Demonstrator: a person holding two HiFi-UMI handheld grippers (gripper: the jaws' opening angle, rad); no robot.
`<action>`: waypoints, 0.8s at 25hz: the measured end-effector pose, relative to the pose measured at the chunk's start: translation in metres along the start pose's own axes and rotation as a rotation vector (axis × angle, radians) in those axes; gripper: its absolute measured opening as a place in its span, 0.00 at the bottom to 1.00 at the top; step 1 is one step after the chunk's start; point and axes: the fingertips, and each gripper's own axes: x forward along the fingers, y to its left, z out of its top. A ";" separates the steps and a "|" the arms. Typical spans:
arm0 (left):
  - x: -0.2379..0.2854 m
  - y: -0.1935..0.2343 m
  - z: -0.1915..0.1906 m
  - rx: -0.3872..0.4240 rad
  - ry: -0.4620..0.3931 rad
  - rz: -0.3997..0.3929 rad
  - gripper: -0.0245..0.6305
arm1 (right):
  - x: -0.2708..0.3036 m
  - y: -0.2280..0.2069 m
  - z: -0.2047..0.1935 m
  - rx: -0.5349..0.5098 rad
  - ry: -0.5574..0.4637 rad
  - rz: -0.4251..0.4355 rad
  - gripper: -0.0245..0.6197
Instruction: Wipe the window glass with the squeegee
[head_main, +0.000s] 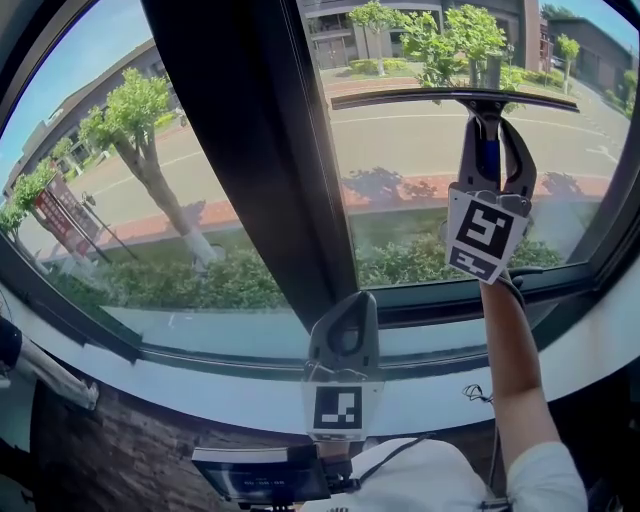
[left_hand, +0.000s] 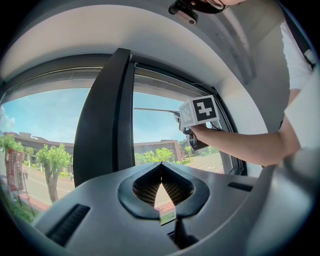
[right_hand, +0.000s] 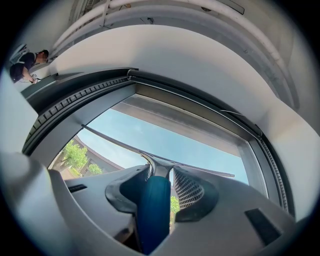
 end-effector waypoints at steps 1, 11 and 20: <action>0.000 0.000 0.000 -0.001 -0.001 0.000 0.04 | -0.003 0.002 -0.003 -0.002 0.004 0.003 0.27; -0.002 0.004 -0.007 -0.018 0.022 0.008 0.04 | -0.019 0.013 -0.020 -0.013 0.031 0.008 0.27; -0.007 0.001 -0.015 -0.003 0.043 0.003 0.04 | -0.041 0.018 -0.039 -0.001 0.077 0.020 0.27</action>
